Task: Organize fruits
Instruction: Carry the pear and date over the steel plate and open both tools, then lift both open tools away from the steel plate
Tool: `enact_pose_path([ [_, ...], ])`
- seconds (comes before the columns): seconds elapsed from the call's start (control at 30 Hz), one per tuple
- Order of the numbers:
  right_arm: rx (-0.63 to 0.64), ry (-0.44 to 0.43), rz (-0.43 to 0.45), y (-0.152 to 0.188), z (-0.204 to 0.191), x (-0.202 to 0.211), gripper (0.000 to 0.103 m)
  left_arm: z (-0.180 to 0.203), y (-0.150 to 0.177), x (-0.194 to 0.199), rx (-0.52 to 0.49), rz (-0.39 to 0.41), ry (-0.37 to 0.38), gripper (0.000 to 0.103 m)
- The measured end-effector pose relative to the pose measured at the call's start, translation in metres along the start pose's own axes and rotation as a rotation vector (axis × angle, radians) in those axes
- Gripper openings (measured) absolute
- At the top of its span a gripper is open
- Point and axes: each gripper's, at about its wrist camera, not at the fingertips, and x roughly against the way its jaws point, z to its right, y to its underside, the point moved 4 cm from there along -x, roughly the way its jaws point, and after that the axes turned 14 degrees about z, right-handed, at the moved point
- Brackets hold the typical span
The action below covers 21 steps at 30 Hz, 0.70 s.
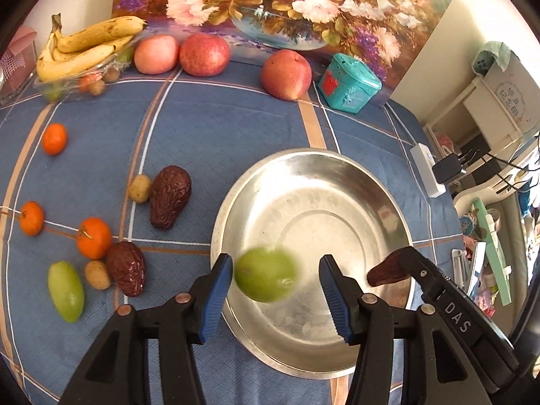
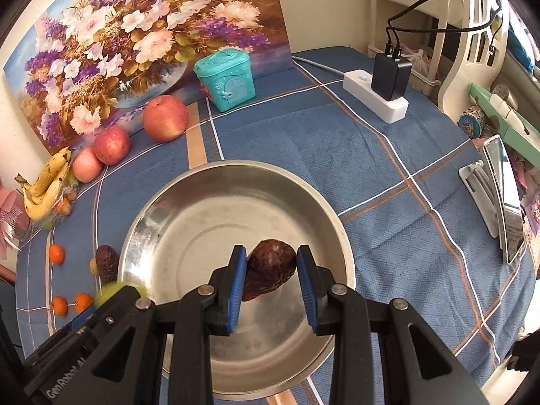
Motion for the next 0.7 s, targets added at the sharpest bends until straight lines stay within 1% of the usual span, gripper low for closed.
enact_pose_path([
  [0.07, 0.001, -0.002, 0.002, 0.000, 0.000, 0.000, 0.033, -0.001, -0.001, 0.002, 0.002, 0.006, 0.000, 0.063],
  [0.17, 0.001, 0.010, 0.003, -0.001, 0.000, 0.000, 0.043, -0.002, -0.001, 0.003, 0.006, 0.006, -0.007, 0.064],
  [0.27, -0.007, 0.010, 0.004, -0.001, 0.002, 0.001, 0.044, -0.005, -0.002, 0.004, 0.018, 0.010, -0.020, 0.067],
  [0.33, 0.002, 0.013, 0.010, -0.001, 0.000, 0.001, 0.047, -0.009, -0.004, 0.006, 0.024, 0.018, -0.042, 0.074],
  [0.37, 0.005, 0.010, 0.014, -0.001, -0.001, 0.002, 0.058, -0.012, -0.004, 0.007, 0.025, 0.022, -0.059, 0.076],
  [0.4, 0.006, 0.006, 0.018, -0.002, -0.002, 0.002, 0.066, -0.015, -0.005, 0.008, 0.027, 0.025, -0.080, 0.079],
  [0.53, 0.028, -0.010, 0.022, -0.003, -0.009, 0.004, 0.074, -0.033, -0.006, 0.013, 0.047, 0.045, -0.170, 0.099],
  [0.57, 0.037, -0.010, 0.023, -0.003, -0.010, 0.004, 0.078, -0.040, -0.007, 0.015, 0.052, 0.054, -0.206, 0.100],
  [0.7, 0.062, -0.017, 0.024, -0.003, -0.017, 0.005, 0.080, -0.061, -0.011, 0.024, 0.054, 0.100, -0.319, 0.103],
])
